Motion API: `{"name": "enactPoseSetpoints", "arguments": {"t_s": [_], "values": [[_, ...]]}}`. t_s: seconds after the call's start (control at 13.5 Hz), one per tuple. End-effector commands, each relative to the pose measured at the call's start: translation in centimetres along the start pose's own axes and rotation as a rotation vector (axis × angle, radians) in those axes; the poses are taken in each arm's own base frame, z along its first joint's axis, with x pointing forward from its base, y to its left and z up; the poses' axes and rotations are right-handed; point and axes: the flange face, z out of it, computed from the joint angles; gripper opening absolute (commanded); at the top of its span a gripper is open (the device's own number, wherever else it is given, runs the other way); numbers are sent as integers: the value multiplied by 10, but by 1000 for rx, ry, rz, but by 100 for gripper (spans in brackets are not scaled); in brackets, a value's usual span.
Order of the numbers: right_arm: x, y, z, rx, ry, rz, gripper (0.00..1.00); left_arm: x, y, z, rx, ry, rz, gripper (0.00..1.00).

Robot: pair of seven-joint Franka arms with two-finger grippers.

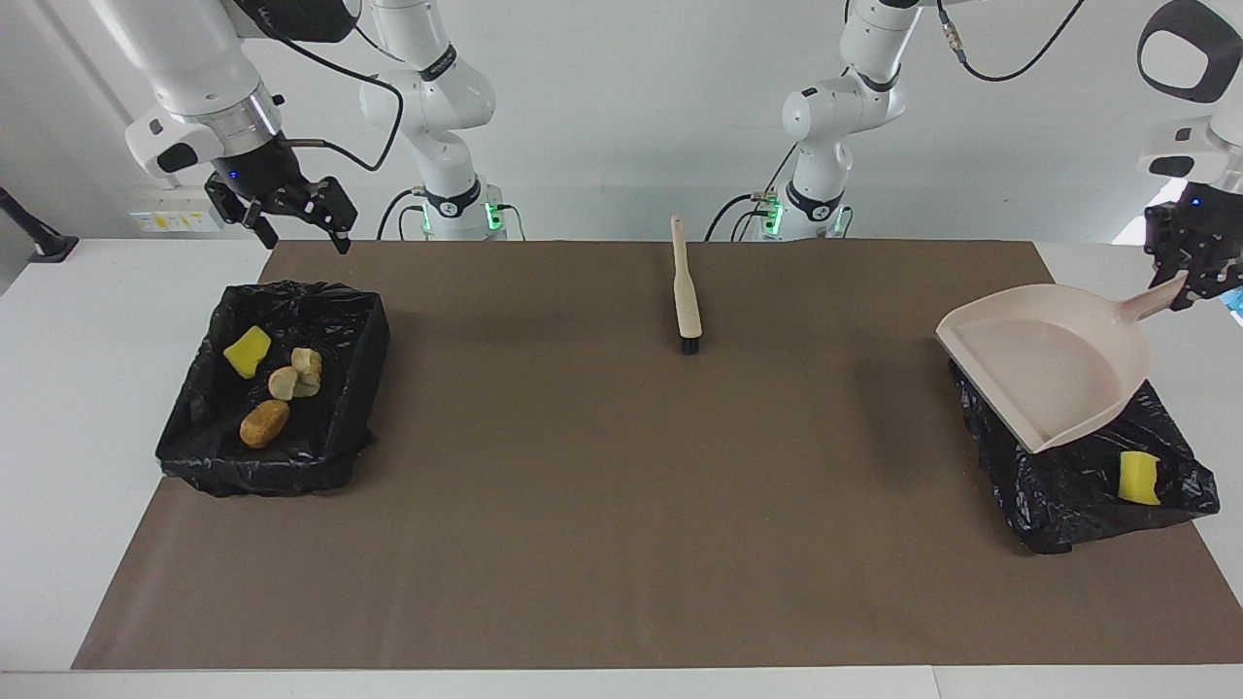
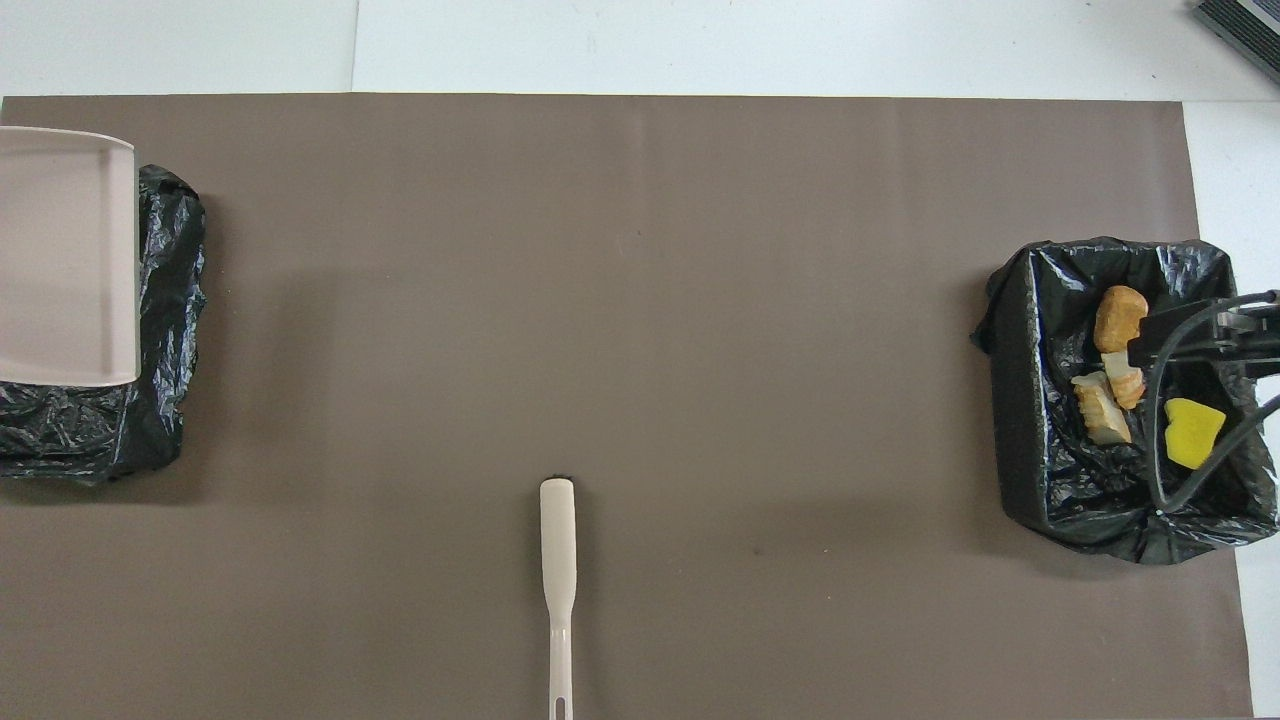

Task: Sweep and dump trash in bin
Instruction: 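Shake the tipped dustpan over the black bag with the left gripper, then lift the empty dustpan out of the bag with the left gripper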

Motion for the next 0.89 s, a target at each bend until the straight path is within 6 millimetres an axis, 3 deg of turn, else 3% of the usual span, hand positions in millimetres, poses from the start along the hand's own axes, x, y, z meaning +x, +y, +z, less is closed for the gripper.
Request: {"name": "enactPoseSetpoints", "arguments": {"t_s": [0.0, 0.22, 0.37, 0.82], "values": [[-4, 2, -1, 12, 14, -29, 100, 47, 40, -1, -46, 31, -197, 0], [-4, 2, 0, 12, 12, -29, 100, 100, 74, 10, -107, 54, -470, 0], [-4, 2, -1, 12, 14, -29, 100, 146, 95, 16, -156, 59, -665, 0], [-4, 2, -1, 12, 14, -29, 100, 285, 163, 52, -179, 93, -930, 0]]}}
